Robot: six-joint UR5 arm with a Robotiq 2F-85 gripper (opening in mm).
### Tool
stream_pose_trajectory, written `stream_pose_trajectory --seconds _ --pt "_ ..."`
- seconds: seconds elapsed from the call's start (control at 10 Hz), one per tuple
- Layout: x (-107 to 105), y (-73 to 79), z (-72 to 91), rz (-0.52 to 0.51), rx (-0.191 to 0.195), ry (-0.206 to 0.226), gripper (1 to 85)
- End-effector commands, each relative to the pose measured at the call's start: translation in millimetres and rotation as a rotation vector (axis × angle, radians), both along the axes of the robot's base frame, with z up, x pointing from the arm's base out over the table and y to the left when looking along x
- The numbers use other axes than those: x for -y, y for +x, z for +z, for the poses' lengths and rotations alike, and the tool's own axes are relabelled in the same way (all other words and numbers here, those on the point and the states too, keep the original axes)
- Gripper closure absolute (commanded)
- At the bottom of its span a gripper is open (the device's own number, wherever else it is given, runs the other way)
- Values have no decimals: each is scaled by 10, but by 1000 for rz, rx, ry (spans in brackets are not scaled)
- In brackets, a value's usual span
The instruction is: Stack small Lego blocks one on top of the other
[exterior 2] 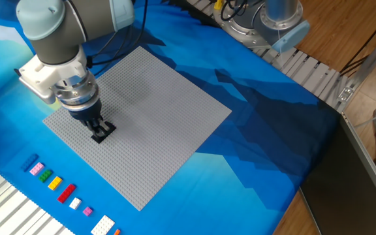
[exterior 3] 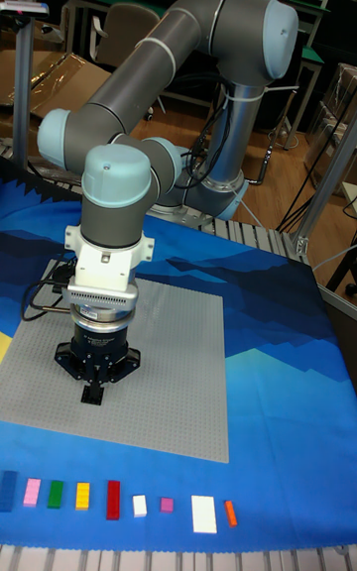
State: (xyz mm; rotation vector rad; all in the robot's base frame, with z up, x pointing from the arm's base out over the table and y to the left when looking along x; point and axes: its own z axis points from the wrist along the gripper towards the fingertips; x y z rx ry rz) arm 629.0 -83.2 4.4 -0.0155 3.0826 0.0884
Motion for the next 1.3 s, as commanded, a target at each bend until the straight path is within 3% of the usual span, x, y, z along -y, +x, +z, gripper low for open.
stream_pose_trajectory --seconds 0.0,0.3,0.8,1.2 --pt "38 12 24 -4 -4 -7 847" --pt "40 -79 80 -21 -46 -30 847" --pt "19 -109 109 -33 -54 -31 847" --pt "-46 50 -11 -17 15 3 847"
